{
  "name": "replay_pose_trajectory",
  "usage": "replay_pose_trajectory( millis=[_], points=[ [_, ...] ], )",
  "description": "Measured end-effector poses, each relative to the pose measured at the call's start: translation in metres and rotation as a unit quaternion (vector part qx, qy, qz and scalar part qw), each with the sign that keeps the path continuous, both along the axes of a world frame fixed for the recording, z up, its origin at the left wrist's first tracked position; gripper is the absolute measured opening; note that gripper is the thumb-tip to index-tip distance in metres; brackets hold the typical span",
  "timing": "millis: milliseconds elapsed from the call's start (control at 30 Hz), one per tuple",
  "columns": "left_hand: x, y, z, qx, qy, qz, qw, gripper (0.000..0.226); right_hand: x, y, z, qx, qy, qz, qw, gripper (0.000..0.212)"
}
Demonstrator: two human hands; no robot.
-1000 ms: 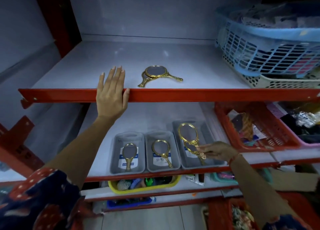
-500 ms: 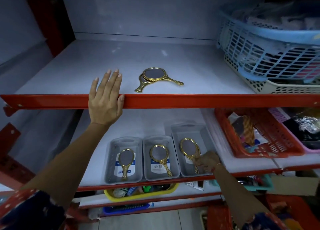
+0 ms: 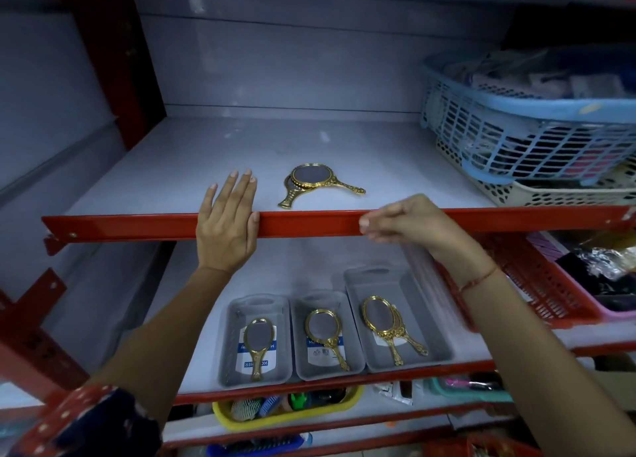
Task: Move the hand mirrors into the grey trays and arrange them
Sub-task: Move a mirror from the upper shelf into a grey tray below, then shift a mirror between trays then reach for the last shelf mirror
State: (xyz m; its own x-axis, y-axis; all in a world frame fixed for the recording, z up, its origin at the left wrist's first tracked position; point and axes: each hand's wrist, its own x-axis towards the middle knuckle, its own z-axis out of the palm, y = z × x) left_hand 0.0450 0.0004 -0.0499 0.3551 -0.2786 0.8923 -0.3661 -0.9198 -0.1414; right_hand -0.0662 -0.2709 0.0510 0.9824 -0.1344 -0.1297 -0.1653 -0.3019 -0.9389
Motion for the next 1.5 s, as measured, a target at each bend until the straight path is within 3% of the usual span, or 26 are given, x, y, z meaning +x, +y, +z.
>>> replay_pose_trajectory(
  millis=[167,267,300,367,433,600,767,867,967,1067,1133,1233,1500],
  points=[
    [0.002,0.000,0.000,0.002,0.006,0.002,1.000,0.050,0.059,0.023,0.028,-0.049,-0.031,-0.047,0.997,0.025],
    [0.003,0.001,0.000,0.007,0.009,0.002,1.000,0.049,0.101,0.035,0.026,-0.272,-0.030,-0.072,0.959,0.019],
    [0.004,0.002,0.000,0.010,0.008,0.003,1.000,0.049,0.110,0.039,0.027,-0.341,-0.032,-0.076,0.936,0.031],
    [0.004,0.002,0.000,0.014,0.007,0.005,1.000,0.050,0.121,0.041,0.027,-0.415,-0.010,-0.066,0.907,0.044],
    [0.004,0.002,-0.001,0.017,0.008,0.010,1.000,0.050,0.127,0.039,0.030,-0.437,0.036,-0.047,0.897,0.038],
    [0.007,0.003,-0.002,0.022,0.008,0.019,1.000,0.051,0.137,0.029,0.032,-0.327,0.156,0.016,0.932,0.023],
    [0.006,0.003,-0.002,0.027,0.021,0.026,0.999,0.052,0.132,0.019,0.033,-0.219,0.207,0.028,0.953,0.017],
    [0.005,0.002,-0.001,0.028,0.026,0.025,0.999,0.052,0.123,0.012,0.037,-0.065,0.210,0.021,0.975,0.005],
    [0.004,0.002,0.000,0.027,0.027,0.026,0.999,0.052,0.106,0.004,0.035,0.051,0.159,0.038,0.985,0.032],
    [0.004,0.002,-0.001,0.026,0.029,0.025,0.999,0.051,0.077,0.002,0.032,0.121,0.123,0.079,0.982,0.018],
    [0.003,0.002,-0.001,0.021,0.030,0.021,0.999,0.051,0.053,-0.001,0.024,0.143,0.112,0.105,0.978,0.014],
    [0.002,0.001,0.000,0.015,0.025,0.018,0.999,0.049,0.019,-0.003,0.004,0.125,0.114,0.142,0.975,0.026],
    [0.001,0.000,-0.001,0.008,0.030,0.015,0.999,0.049,-0.020,-0.003,-0.083,0.123,0.226,0.155,0.954,0.023]
  ],
)
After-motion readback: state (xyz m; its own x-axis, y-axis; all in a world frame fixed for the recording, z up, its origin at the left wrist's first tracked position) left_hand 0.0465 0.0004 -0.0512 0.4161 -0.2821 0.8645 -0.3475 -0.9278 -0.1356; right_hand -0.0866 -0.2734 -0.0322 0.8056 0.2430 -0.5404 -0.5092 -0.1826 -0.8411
